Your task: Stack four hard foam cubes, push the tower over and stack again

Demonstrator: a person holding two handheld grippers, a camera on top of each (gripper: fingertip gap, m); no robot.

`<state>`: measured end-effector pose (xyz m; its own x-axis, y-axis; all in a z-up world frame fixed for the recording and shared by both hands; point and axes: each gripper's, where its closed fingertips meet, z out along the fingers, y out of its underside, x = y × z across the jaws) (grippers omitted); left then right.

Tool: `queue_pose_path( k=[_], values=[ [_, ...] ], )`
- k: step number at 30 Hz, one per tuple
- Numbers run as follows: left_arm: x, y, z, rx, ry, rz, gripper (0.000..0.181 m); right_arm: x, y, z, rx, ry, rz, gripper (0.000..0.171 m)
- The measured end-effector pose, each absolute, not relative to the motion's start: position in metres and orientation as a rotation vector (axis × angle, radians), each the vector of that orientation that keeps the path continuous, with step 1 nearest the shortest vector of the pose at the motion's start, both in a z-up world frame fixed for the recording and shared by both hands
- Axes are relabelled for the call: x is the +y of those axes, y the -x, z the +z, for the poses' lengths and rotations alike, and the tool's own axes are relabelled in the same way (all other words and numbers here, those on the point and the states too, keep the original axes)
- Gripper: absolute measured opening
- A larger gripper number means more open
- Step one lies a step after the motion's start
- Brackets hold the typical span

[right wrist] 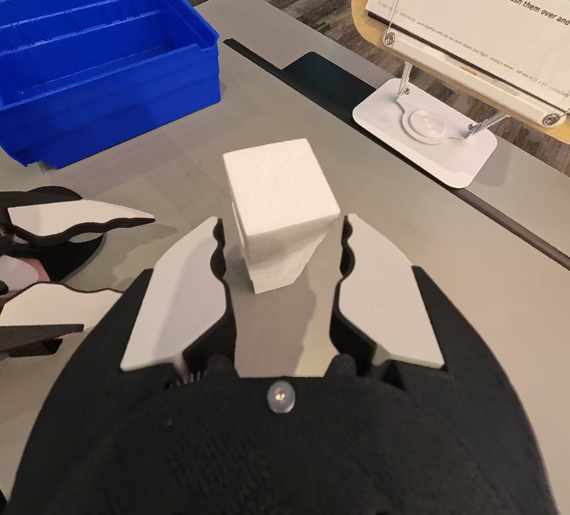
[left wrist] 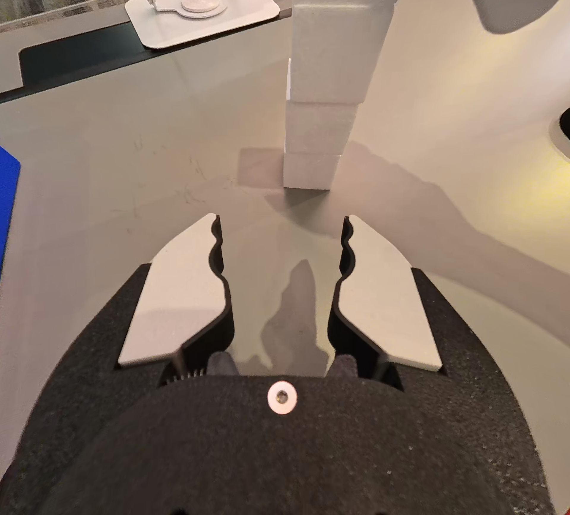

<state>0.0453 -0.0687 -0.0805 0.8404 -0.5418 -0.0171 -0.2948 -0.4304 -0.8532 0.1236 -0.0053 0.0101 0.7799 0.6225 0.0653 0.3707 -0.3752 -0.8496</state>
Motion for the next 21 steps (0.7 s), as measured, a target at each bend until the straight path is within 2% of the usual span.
queue_pose_path(
  k=[3, 7, 10, 13, 14, 21],
  values=[
    [-0.068, -0.042, -0.087, 0.628, 2.070, -0.313, 0.073, -0.017, -0.128, 0.018, -0.764, 1.928, 0.402, 0.079],
    [-0.064, -0.039, -0.100, 0.679, 2.125, -0.396, 0.052, -0.033, -0.163, 0.024, -0.809, 1.827, 0.488, 0.080],
    [-0.047, -0.036, -0.096, 0.657, 2.141, -0.470, 0.025, -0.017, -0.224, 0.011, -0.792, 1.856, 0.399, 0.071],
    [-0.029, -0.040, -0.094, 0.653, 2.171, -0.497, 0.013, 0.010, -0.297, -0.011, -0.734, 1.909, 0.258, 0.056],
    [-0.024, -0.042, -0.097, 0.668, 2.188, -0.484, 0.003, 0.018, -0.322, -0.021, -0.687, 1.947, 0.214, 0.055],
    [-0.005, -0.061, -0.127, 0.654, 2.314, -0.431, 0.000, 0.040, -0.440, -0.076, -0.323, 1.997, 0.048, 0.045]
  ],
)
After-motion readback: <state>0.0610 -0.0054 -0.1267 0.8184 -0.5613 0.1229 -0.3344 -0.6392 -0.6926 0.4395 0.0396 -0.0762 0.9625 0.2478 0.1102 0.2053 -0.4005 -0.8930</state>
